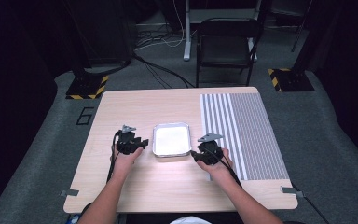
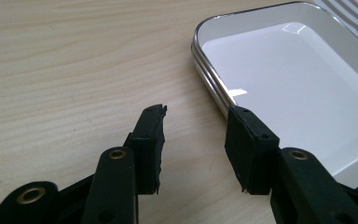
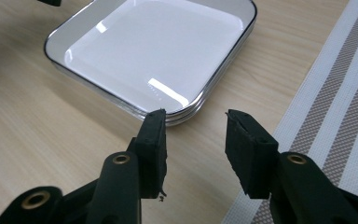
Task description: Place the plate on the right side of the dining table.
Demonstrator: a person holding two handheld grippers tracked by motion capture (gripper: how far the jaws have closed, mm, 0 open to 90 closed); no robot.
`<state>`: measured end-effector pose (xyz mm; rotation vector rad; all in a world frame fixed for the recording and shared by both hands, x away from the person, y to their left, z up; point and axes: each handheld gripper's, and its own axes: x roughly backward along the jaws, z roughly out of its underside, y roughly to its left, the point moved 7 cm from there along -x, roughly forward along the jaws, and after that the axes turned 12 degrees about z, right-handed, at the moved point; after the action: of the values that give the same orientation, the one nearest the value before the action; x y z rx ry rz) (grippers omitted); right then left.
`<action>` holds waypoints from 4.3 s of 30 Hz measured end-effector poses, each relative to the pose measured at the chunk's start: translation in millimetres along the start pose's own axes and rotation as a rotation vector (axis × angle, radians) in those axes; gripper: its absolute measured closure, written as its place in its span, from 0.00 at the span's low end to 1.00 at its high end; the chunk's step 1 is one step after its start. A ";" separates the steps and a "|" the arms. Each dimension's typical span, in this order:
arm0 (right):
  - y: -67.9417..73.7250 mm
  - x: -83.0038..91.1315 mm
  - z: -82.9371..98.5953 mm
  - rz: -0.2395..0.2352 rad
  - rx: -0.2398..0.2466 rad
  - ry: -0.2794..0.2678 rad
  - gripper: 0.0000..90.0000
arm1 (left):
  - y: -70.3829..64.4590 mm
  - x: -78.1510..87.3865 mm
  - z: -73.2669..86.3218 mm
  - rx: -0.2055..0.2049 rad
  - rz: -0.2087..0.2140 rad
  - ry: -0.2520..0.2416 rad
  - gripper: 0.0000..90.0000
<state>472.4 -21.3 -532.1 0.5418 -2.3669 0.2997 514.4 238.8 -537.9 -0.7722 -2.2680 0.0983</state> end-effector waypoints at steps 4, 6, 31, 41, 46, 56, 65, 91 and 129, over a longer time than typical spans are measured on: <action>-7.8 -4.0 -6.6 0.005 -0.020 0.005 0.65 | -4.2 1.6 -3.1 -0.007 0.012 -0.020 0.62; -9.1 -5.0 -8.0 0.002 -0.036 0.010 0.66 | -4.7 1.9 -3.5 0.000 0.018 -0.023 0.62; -22.5 -13.7 -27.3 -0.071 -0.136 0.022 0.69 | -13.1 8.6 -15.9 0.039 0.062 -0.044 0.71; -25.8 -11.5 -42.2 -0.088 -0.187 0.035 0.77 | -16.4 11.3 -30.8 0.068 0.082 -0.048 0.77; -21.4 -16.0 -48.1 -0.113 -0.230 0.053 0.81 | -17.0 5.4 -27.2 0.089 0.104 -0.052 0.77; -12.2 -33.3 -42.9 -0.165 -0.266 0.154 0.79 | -20.5 -4.6 -14.2 0.127 0.156 -0.011 0.85; -17.9 -35.8 -43.9 -0.170 -0.284 0.183 0.78 | -18.8 -5.4 -7.1 0.172 0.185 0.007 0.85; -13.5 -45.1 -32.0 -0.241 -0.350 0.264 0.75 | -20.1 -7.7 -1.0 0.246 0.252 0.015 0.87; -15.6 -46.9 -28.1 -0.276 -0.406 0.266 0.74 | -14.1 -15.0 5.2 0.409 0.331 -0.002 0.88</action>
<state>527.6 -11.1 -541.6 0.5811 -1.9897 -0.2185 512.2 219.8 -547.0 -0.9097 -2.0055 0.6929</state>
